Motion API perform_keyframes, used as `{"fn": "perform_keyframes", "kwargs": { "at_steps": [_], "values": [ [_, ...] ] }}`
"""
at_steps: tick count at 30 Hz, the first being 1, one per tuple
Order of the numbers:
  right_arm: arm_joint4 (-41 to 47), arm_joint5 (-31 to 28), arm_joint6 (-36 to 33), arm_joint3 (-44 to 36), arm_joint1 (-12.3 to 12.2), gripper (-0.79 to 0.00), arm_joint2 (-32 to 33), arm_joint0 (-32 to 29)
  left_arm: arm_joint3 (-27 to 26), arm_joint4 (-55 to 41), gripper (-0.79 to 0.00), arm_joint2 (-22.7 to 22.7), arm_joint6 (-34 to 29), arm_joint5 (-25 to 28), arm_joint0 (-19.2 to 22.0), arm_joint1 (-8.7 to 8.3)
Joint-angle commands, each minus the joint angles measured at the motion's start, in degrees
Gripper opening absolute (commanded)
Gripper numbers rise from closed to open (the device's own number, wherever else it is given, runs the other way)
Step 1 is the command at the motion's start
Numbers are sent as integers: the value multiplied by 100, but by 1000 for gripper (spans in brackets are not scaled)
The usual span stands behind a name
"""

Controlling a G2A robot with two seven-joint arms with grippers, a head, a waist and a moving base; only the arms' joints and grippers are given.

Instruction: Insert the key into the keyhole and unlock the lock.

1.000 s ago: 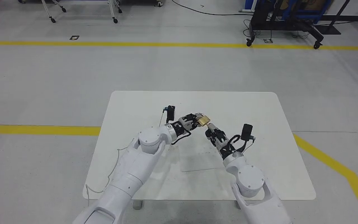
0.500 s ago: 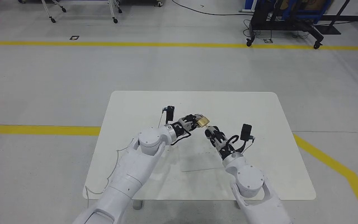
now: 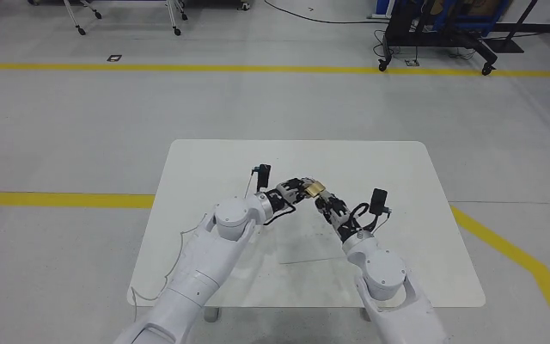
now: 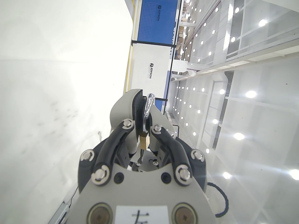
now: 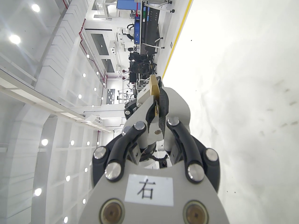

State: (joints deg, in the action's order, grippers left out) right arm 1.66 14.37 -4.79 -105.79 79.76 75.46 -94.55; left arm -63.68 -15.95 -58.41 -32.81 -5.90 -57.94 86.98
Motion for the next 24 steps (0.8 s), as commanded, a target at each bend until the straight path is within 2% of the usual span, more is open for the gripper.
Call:
{"fn": "perform_keyframes", "kwargs": {
  "at_steps": [1,6,11,13,17,18,20,22,24],
  "values": [
    [-32,13,24,-13,-1,0,-4,-4,13,-64,-785,-33,42,-9,-2,-1],
    [-32,13,24,-13,-1,0,-4,-4,26,-257,-785,-140,250,91,-55,-1],
    [12,15,-26,-16,-1,0,-13,-10,140,-528,-785,-280,462,712,-170,9],
    [327,105,-342,-67,-14,0,89,-18,292,-667,-785,-294,420,1202,-226,25],
    [1018,746,-1560,-158,-102,0,513,23,620,-719,-785,-231,340,1975,-203,64],
    [1153,906,-1866,-173,-129,-55,621,42,673,-728,-785,-213,320,2068,-191,73],
    [1320,1146,-2394,-198,-184,-397,829,77,783,-745,-785,-175,275,2072,-133,88],
    [1415,1288,-2697,-199,-223,-446,951,88,866,-712,-785,-122,270,2113,-89,106],
    [1473,1388,-2918,-178,-253,-459,1003,122,916,-699,-785,-91,285,2194,-71,120]
  ]
}}
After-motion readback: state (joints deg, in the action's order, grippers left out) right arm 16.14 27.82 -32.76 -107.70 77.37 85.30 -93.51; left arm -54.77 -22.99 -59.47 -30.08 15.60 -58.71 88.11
